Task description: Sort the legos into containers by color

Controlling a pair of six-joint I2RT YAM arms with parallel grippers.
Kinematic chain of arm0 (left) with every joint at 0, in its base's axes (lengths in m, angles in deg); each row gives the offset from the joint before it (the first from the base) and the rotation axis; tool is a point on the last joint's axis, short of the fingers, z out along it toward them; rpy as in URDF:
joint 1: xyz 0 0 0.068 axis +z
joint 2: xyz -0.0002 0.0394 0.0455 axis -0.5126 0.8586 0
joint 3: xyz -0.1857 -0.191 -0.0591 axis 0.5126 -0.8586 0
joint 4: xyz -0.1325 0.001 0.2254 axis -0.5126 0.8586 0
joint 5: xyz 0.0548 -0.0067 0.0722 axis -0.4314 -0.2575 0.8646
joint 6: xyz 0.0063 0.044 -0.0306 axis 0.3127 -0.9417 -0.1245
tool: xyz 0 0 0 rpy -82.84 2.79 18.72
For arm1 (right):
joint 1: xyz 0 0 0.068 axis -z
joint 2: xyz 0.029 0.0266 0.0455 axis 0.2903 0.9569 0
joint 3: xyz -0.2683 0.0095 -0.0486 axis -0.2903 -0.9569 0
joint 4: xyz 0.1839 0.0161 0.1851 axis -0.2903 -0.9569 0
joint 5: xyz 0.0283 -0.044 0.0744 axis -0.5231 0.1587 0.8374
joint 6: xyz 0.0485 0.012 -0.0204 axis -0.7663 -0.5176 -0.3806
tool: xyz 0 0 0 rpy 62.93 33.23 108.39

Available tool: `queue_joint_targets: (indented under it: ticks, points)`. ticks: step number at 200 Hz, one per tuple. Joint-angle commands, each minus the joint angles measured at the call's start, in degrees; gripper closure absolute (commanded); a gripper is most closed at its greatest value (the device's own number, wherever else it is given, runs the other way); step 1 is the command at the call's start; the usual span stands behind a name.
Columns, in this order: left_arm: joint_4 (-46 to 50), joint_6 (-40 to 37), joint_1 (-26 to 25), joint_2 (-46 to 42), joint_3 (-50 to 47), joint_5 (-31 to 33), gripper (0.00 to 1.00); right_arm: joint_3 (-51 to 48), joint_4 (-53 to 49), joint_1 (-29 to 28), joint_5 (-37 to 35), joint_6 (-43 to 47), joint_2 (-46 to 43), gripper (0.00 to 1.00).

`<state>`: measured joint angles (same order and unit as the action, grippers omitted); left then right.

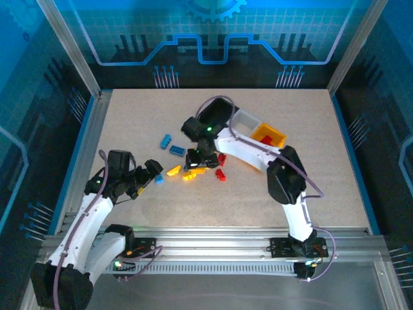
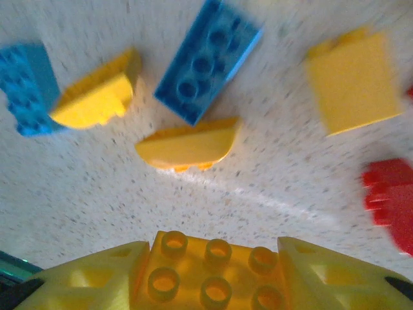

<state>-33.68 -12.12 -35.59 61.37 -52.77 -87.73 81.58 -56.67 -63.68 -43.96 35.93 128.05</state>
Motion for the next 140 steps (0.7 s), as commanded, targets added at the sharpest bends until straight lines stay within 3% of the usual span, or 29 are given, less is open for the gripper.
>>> queue_joint_targets:
  ticks: [1,63,140]
  points:
    - [-5.1,0.8,0.6,1.0,-0.3,-4.4,0.01,2.4,-1.9,7.2,-1.4,2.2,-3.1,0.5]
    - [-7.4,-1.3,-0.4,6.3,-0.4,-11.5,0.01,12.6,-5.3,23.2,-0.6,7.1,5.0,0.49]
    - [-2.9,-4.6,-7.9,14.8,4.8,-8.2,0.01,23.9,-7.9,27.6,1.9,8.9,18.1,0.45]
